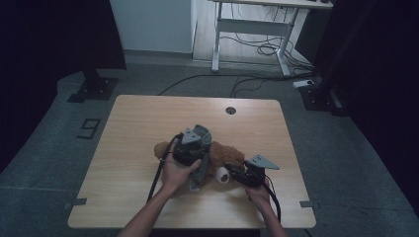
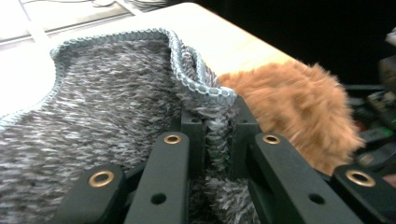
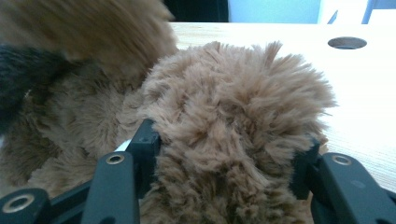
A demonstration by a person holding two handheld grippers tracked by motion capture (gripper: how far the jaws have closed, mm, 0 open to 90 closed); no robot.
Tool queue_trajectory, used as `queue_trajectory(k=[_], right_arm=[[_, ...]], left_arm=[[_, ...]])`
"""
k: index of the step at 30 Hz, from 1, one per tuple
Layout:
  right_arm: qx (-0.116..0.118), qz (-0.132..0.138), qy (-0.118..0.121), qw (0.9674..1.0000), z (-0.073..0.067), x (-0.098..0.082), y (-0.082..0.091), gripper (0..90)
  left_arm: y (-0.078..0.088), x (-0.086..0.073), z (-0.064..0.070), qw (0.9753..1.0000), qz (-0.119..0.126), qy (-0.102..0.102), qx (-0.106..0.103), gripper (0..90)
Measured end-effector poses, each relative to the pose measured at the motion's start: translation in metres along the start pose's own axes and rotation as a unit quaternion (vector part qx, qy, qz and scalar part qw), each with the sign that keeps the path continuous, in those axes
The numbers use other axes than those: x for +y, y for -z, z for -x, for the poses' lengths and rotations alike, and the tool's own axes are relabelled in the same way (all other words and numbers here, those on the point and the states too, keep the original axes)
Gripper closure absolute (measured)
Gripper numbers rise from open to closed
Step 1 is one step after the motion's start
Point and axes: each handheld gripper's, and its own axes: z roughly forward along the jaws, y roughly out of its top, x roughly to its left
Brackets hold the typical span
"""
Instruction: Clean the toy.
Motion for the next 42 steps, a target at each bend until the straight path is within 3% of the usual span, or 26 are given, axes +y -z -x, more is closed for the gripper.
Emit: queue_trajectory(k=[4, 7, 10, 13, 15, 18, 21, 23, 27, 32, 34, 35, 37, 42], right_arm=[[0.001, -0.001, 0.0, 1.0, 0.0, 0.0, 0.0, 45.1], [0.001, -0.001, -0.001, 1.0, 0.002, 0.0, 0.0, 45.0], [0.0, 0.0, -0.002, 1.0, 0.001, 0.0, 0.0, 44.9], [0.0, -0.001, -0.001, 1.0, 0.001, 0.0, 0.0, 44.9], [0.0, -0.001, 0.004, 1.0, 0.0, 0.0, 0.0, 44.9], [-0.001, -0.001, 0.006, 1.0, -0.001, 0.0, 0.0, 44.9], [0.001, 0.0, 0.001, 1.0, 0.0, 0.0, -0.001, 44.8], [0.0, 0.0, 0.001, 1.0, 0.0, 0.0, -0.001, 44.8], [-0.001, 0.0, 0.002, 1.0, -0.001, 0.0, -0.001, 44.7], [0.0, 0.001, -0.004, 1.0, 0.001, 0.0, -0.001, 44.8], [0.0, 0.001, -0.006, 1.0, 0.001, 0.0, -0.001, 44.7], [0.0, 0.001, -0.006, 1.0, 0.001, 0.0, -0.001, 44.6], [-0.002, 0.002, -0.006, 1.0, 0.001, 0.0, -0.001, 44.6], [-0.003, 0.003, -0.006, 1.0, 0.001, 0.0, -0.001, 44.5]], left_arm=[[-0.021, 0.002, 0.013, 0.9996, -0.019, -0.019, 0.002, 80.0], [-0.023, -0.002, 0.008, 0.9997, -0.022, -0.009, 0.002, 80.0], [-0.017, -0.009, -0.004, 0.9991, -0.035, -0.004, 0.023, 80.1], [-0.004, -0.026, -0.027, 0.9992, -0.028, 0.026, 0.014, 80.3], [0.009, -0.033, -0.037, 0.999, -0.022, 0.036, 0.012, 80.3], [0.033, -0.039, -0.053, 0.9984, -0.018, 0.036, 0.041, 80.3], [0.051, -0.051, -0.073, 0.9961, -0.015, 0.062, 0.06, 80.3], [0.056, -0.063, -0.082, 0.9947, -0.022, 0.069, 0.074, 80.3], [0.064, -0.072, -0.089, 0.9933, -0.013, 0.088, 0.075, 80.4], [0.07, -0.053, -0.074, 0.9952, 0.011, 0.074, 0.064, 80.4], [0.068, -0.04, -0.063, 0.9968, 0.015, 0.056, 0.055, 80.3], [0.064, -0.03, -0.053, 0.9979, 0.012, 0.037, 0.052, 80.2], [0.057, -0.021, -0.041, 0.9987, 0.011, 0.023, 0.045, 80.2], [0.031, -0.001, -0.016, 0.9998, 0.003, 0.008, 0.017, 80.2]])
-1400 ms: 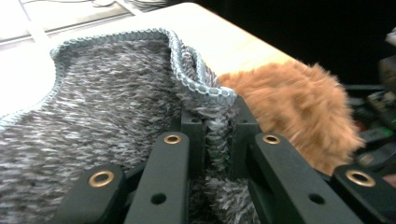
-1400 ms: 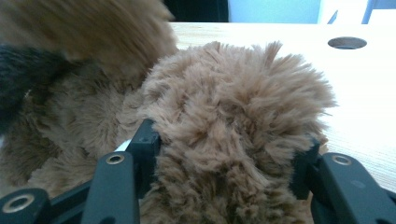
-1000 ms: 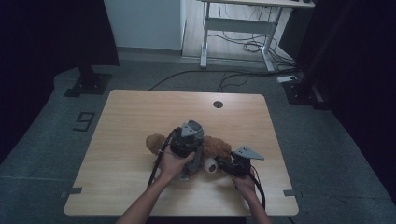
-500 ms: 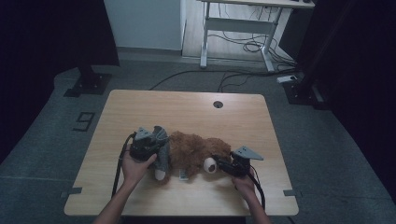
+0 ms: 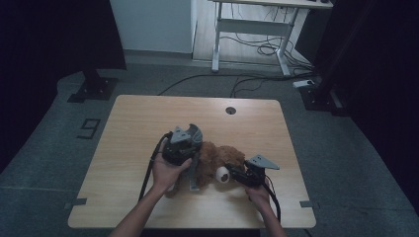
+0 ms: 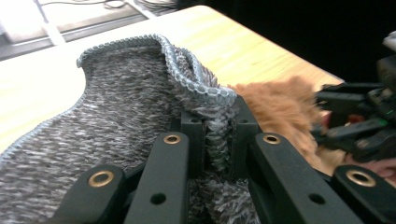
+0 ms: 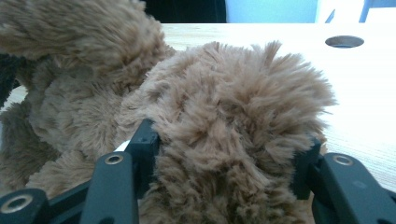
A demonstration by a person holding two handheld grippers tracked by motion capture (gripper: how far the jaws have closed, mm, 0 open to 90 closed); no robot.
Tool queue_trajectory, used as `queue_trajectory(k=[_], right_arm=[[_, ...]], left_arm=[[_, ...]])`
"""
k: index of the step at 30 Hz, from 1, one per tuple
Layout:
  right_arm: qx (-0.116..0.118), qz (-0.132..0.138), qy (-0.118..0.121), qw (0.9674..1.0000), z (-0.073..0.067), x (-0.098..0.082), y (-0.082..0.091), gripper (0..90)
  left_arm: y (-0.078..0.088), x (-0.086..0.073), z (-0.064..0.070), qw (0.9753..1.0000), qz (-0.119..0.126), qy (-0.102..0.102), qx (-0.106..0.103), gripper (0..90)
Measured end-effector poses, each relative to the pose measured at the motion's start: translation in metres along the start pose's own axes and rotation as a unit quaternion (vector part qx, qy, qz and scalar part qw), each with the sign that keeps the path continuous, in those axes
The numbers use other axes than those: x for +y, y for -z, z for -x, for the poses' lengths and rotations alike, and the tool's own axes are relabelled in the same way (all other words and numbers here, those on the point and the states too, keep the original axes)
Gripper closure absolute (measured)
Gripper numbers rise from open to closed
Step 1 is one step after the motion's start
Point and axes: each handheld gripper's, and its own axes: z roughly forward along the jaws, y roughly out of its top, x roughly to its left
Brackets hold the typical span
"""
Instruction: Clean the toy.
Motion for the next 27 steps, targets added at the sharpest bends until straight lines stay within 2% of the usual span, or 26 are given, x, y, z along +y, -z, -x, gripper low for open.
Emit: queue_trajectory(k=[3, 4, 7, 9, 10, 12, 14, 20, 24, 25, 27], right_arm=[[0.001, 0.0, 0.0, 1.0, 0.0, 0.0, 0.0, 44.4], [0.001, 0.0, -0.001, 1.0, 0.0, 0.0, 0.0, 44.4], [0.0, 0.001, 0.0, 1.0, 0.0, 0.0, 0.0, 44.4], [-0.001, 0.0, 0.0, 1.0, 0.0, 0.0, 0.0, 44.3], [-0.001, -0.001, -0.001, 1.0, 0.0, 0.0, 0.0, 44.3], [-0.001, 0.0, 0.0, 1.0, -0.001, 0.0, -0.001, 44.3], [0.0, 0.0, 0.001, 1.0, -0.001, 0.0, -0.001, 44.2], [0.0, 0.0, 0.002, 1.0, -0.001, 0.0, 0.0, 44.2], [0.0, 0.001, 0.002, 1.0, -0.001, 0.0, -0.001, 44.1], [0.0, 0.001, 0.002, 1.0, -0.001, 0.0, -0.001, 44.0], [0.0, 0.001, 0.002, 1.0, -0.001, 0.0, -0.001, 44.0]], left_arm=[[-0.019, 0.005, 0.008, 0.9997, -0.007, 0.012, -0.021, 80.1], [-0.024, 0.004, 0.009, 0.9996, -0.012, 0.013, -0.022, 80.1], [-0.045, -0.005, 0.007, 0.9986, -0.047, 0.021, -0.011, 79.8], [-0.05, -0.013, 0.001, 0.9982, -0.052, 0.027, -0.005, 79.8], [-0.048, -0.018, -0.005, 0.9978, -0.048, 0.044, -0.013, 80.0], [-0.041, -0.023, -0.016, 0.997, -0.039, 0.063, -0.022, 80.1], [-0.033, -0.026, -0.022, 0.9971, -0.036, 0.064, -0.017, 80.2], [-0.001, -0.037, -0.043, 0.9978, -0.026, 0.052, 0.03, 80.1], [0.012, -0.055, -0.06, 0.9957, -0.028, 0.064, 0.061, 80.2], [0.016, -0.061, -0.067, 0.9946, -0.027, 0.074, 0.068, 80.3], [0.021, -0.07, -0.076, 0.993, -0.029, 0.093, 0.067, 80.3]])
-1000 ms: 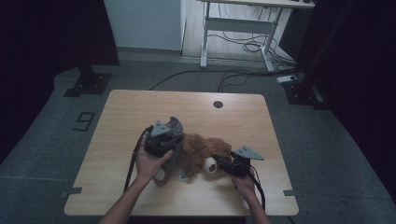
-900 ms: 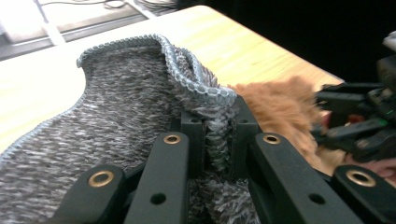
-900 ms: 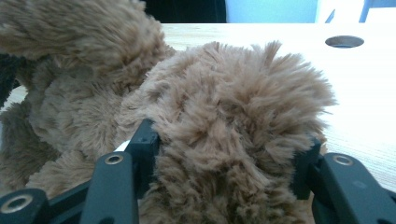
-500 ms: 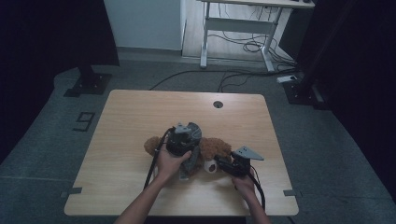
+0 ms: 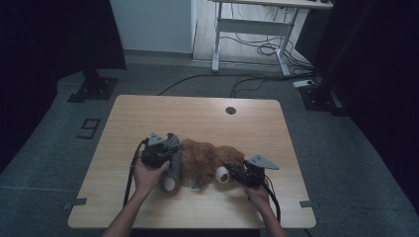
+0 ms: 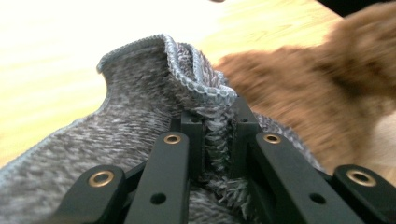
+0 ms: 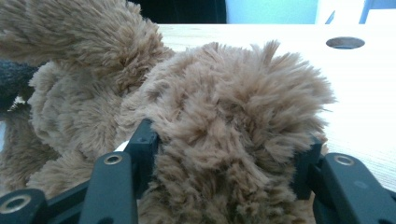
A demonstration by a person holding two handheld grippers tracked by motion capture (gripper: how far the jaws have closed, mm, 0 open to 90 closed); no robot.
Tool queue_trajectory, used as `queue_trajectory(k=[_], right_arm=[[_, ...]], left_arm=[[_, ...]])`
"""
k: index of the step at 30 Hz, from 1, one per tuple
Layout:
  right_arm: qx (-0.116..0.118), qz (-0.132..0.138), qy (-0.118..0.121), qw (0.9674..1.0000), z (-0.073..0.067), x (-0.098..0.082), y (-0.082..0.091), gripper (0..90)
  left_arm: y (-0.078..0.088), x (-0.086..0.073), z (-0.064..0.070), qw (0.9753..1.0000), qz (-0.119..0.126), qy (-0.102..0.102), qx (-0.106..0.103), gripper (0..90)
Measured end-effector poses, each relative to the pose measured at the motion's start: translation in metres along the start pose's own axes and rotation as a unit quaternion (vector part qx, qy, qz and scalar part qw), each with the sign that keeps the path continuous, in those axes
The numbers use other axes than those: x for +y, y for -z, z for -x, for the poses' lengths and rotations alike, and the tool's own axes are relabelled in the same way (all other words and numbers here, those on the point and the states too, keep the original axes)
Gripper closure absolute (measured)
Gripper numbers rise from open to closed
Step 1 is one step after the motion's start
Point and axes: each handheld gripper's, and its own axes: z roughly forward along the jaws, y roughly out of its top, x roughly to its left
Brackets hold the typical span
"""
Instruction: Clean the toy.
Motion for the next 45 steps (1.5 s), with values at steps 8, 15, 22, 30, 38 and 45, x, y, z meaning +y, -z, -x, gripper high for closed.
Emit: queue_trajectory(k=[8, 15, 22, 30, 38, 45], right_arm=[[0.001, 0.002, -0.007, 1.0, 0.001, 0.0, 0.0, 43.9], [0.001, 0.002, -0.014, 0.9999, 0.002, 0.0, 0.0, 43.8], [0.002, 0.004, -0.01, 0.9999, 0.003, -0.001, 0.0, 43.8], [0.002, 0.003, -0.011, 0.9999, 0.003, -0.001, 0.0, 43.8], [0.0, 0.001, -0.009, 1.0, 0.003, -0.001, -0.001, 43.3], [0.001, 0.004, -0.007, 1.0, 0.002, -0.001, -0.002, 43.4]], left_arm=[[0.022, 0.016, 0.0, 0.9998, 0.013, 0.01, -0.007, 80.2], [0.03, 0.085, 0.06, 0.995, 0.059, -0.061, -0.051, 80.1], [-0.006, 0.125, 0.117, 0.9888, 0.046, -0.104, -0.097, 79.9], [-0.083, 0.091, 0.164, 0.979, -0.091, -0.151, -0.103, 79.7], [-0.077, 0.063, 0.146, 0.9832, -0.078, -0.136, -0.092, 80.1], [-0.059, 0.047, 0.109, 0.9882, -0.07, -0.098, -0.094, 80.7]])
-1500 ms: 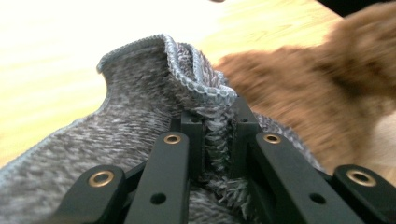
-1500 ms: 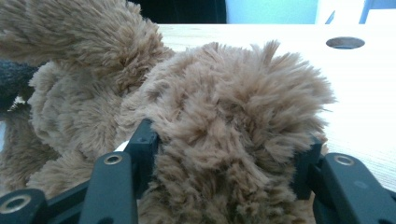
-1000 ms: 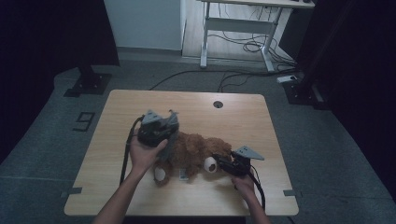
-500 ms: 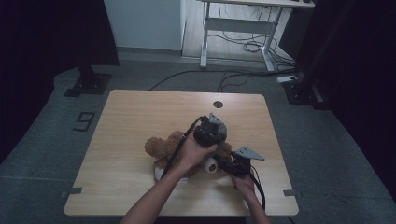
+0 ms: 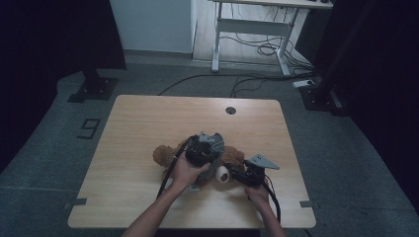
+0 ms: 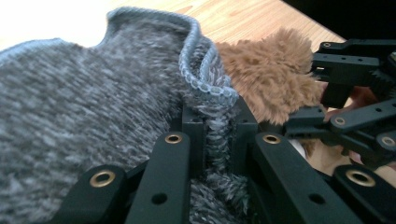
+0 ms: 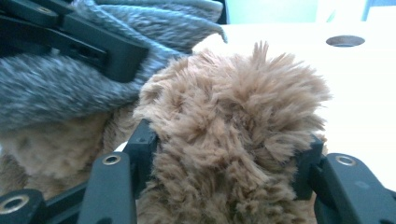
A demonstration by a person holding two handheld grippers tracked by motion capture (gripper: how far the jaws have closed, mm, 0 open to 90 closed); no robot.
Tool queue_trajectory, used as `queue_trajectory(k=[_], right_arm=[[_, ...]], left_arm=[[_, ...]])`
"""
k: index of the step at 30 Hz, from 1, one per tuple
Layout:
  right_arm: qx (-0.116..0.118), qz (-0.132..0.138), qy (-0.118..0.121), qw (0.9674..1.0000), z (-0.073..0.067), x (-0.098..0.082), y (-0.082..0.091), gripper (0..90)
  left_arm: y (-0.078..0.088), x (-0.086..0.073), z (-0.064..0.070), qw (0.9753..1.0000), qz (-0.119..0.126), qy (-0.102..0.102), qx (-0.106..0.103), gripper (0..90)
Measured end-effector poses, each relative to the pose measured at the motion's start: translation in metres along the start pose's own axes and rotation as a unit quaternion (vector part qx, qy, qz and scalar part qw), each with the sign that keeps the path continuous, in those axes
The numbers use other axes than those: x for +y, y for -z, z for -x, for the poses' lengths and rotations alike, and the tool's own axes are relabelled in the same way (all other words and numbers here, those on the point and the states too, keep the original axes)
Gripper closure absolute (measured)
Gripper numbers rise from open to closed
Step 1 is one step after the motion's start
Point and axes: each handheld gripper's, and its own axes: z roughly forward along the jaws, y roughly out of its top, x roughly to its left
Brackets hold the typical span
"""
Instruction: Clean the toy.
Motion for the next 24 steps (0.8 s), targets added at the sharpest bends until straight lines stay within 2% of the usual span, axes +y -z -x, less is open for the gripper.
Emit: queue_trajectory(k=[4, 8, 13, 16, 18, 20, 23, 24], right_arm=[[0.001, -0.002, 0.0, 1.0, 0.0, 0.0, 0.001, 43.3], [0.001, -0.001, -0.002, 1.0, 0.001, 0.0, 0.0, 43.4], [-0.001, -0.001, -0.006, 1.0, 0.001, 0.0, 0.001, 43.4], [0.0, -0.002, -0.007, 1.0, 0.001, 0.0, 0.001, 43.4], [0.0, 0.0, -0.004, 1.0, 0.002, 0.0, 0.001, 43.4], [0.0, -0.001, -0.005, 1.0, 0.002, 0.0, 0.001, 43.4], [0.001, -0.001, -0.007, 1.0, 0.002, 0.0, 0.001, 43.4], [0.0, -0.001, -0.006, 1.0, 0.002, 0.0, 0.001, 43.4]], left_arm=[[0.007, 0.002, 0.002, 0.9999, 0.005, -0.01, 0.01, 80.6], [0.015, 0.008, 0.006, 0.9995, 0.028, -0.011, 0.007, 80.5], [0.018, 0.031, 0.031, 0.9977, 0.051, -0.046, 0.003, 80.5], [0.009, 0.048, 0.05, 0.9964, 0.06, -0.059, -0.009, 80.4], [-0.002, 0.054, 0.058, 0.9968, 0.05, -0.059, -0.022, 80.3], [-0.015, 0.053, 0.06, 0.9975, 0.035, -0.054, -0.028, 80.3], [-0.036, 0.041, 0.053, 0.9989, 0.0, -0.045, -0.013, 80.4], [-0.039, 0.037, 0.05, 0.9991, 0.0, -0.041, -0.013, 80.5]])
